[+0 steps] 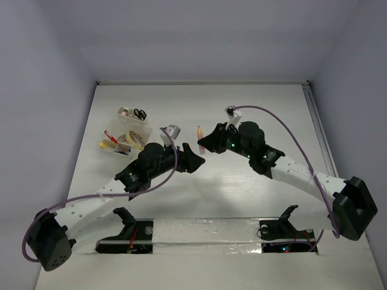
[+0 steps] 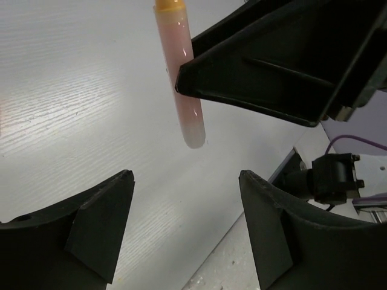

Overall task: Sort the stationery into containers
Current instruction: Pick up the pen from the center of the board, then close the pen cap on the pen.

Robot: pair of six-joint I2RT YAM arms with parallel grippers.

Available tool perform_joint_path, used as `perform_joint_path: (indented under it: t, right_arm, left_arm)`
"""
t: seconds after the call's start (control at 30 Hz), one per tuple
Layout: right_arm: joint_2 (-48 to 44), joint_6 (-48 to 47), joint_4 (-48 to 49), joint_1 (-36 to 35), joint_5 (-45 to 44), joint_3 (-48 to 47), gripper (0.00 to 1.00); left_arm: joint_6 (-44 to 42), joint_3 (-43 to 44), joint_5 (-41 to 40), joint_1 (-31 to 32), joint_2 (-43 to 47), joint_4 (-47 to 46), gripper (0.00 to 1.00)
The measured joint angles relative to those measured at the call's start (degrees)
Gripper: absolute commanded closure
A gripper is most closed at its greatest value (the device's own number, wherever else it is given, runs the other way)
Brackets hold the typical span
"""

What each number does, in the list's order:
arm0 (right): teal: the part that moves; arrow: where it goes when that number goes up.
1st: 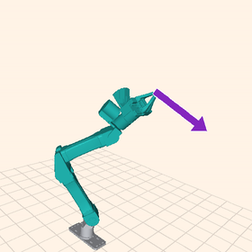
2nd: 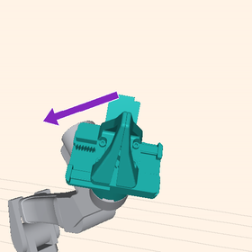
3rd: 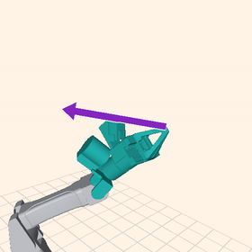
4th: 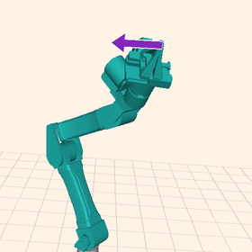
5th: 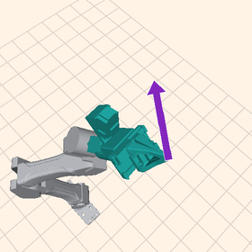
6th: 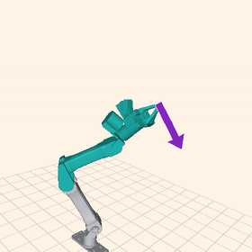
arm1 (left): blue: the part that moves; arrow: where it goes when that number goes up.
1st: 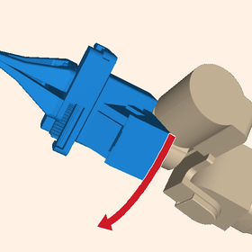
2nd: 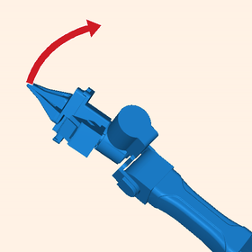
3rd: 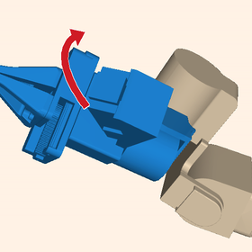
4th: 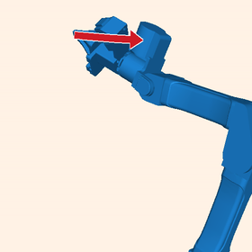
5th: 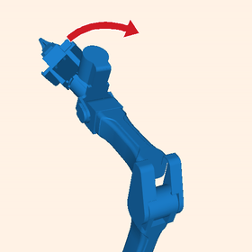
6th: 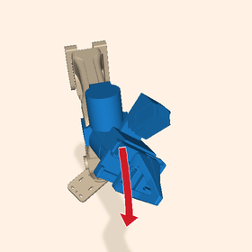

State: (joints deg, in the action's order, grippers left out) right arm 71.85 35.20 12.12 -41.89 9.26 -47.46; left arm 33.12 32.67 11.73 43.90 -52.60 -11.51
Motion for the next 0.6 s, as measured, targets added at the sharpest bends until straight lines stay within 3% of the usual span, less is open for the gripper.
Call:
perform_joint_path:
  t: [0.2,0.37,0.6]
  right_arm:
    - [0.68,1.31,3.13,-0.72,2.01,0.04,0.98]
    - [0.68,1.66,3.91,-1.86,2.54,0.07,0.98]
    - [1.29,2.25,5.05,-3.45,2.51,0.37,0.98]
  left_arm:
    - [-0.02,0.04,-8.07,2.43,-1.09,-2.64,0.43]
    - [-0.04,0.04,-12.87,3.23,-1.97,-4.48,0.58]
    - [-0.35,0.04,-16.52,4.85,-3.3,-6.69,0.63]
